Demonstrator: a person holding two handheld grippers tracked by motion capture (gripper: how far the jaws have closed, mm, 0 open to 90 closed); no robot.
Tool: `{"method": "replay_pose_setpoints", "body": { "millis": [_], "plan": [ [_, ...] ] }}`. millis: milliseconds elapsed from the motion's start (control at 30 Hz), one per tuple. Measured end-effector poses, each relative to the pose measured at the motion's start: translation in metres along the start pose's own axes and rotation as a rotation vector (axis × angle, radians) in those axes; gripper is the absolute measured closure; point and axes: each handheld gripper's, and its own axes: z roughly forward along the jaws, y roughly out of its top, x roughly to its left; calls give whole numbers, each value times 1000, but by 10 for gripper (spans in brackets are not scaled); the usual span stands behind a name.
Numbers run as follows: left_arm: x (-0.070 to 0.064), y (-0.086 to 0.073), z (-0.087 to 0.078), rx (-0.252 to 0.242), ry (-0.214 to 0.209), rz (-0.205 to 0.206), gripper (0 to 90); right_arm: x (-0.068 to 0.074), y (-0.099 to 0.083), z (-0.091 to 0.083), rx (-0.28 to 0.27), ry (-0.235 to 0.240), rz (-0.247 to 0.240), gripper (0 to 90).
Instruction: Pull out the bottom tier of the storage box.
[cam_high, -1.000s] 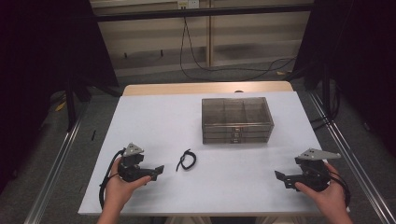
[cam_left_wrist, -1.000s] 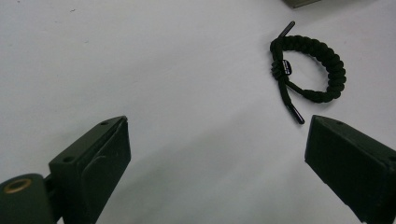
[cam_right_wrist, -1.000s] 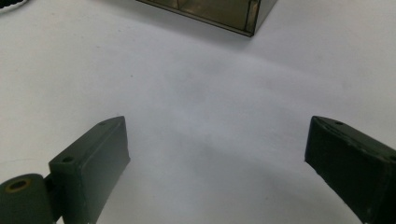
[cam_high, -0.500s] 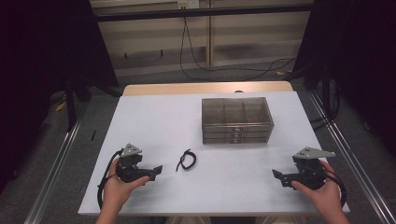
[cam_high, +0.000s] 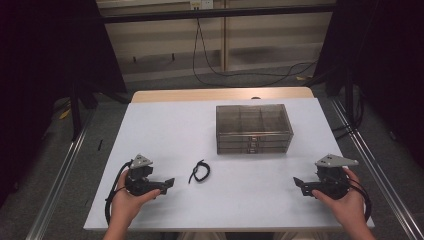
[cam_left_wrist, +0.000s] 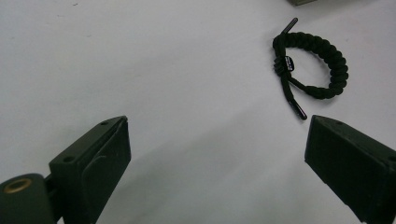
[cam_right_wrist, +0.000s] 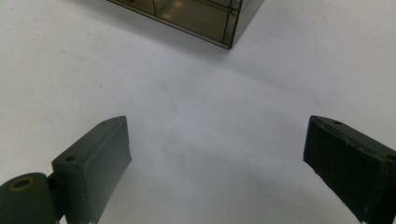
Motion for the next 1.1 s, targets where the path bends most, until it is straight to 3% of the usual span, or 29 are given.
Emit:
{"method": "replay_pose_setpoints", "body": {
  "millis": [733,1100],
  "plan": [
    [1,-3,3,18,1,-5,70,13,13,6,4,-118,-201,84],
    [1,-3,3,22,4,-4,69,16,16,8,17,-159,-271,87]
  ]
}}
